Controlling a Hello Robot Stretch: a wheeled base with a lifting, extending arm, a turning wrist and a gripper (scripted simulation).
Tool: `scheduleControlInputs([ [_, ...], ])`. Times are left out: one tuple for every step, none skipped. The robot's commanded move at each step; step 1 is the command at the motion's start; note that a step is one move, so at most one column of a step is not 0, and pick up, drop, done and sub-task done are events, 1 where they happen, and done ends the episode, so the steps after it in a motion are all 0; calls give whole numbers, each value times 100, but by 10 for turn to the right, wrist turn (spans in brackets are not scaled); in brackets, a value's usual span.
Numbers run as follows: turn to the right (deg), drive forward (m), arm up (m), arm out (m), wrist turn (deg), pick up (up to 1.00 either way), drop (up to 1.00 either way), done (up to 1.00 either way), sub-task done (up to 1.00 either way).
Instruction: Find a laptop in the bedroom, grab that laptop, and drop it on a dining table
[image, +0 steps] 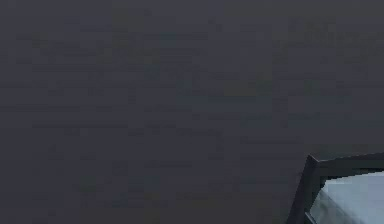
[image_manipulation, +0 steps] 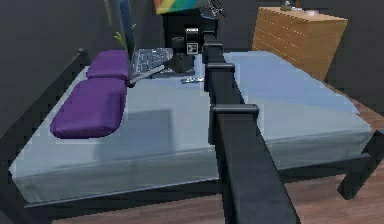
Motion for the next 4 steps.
scheduleControlInputs([
  [0,0,0,0,-450,0,0,0,0],
  [0,0,0,0,-300,0,0,0,0],
  [0,0,0,-48,0,0,0,0,0],
  [-390,0,0,0,0,0,0,0,0],
])
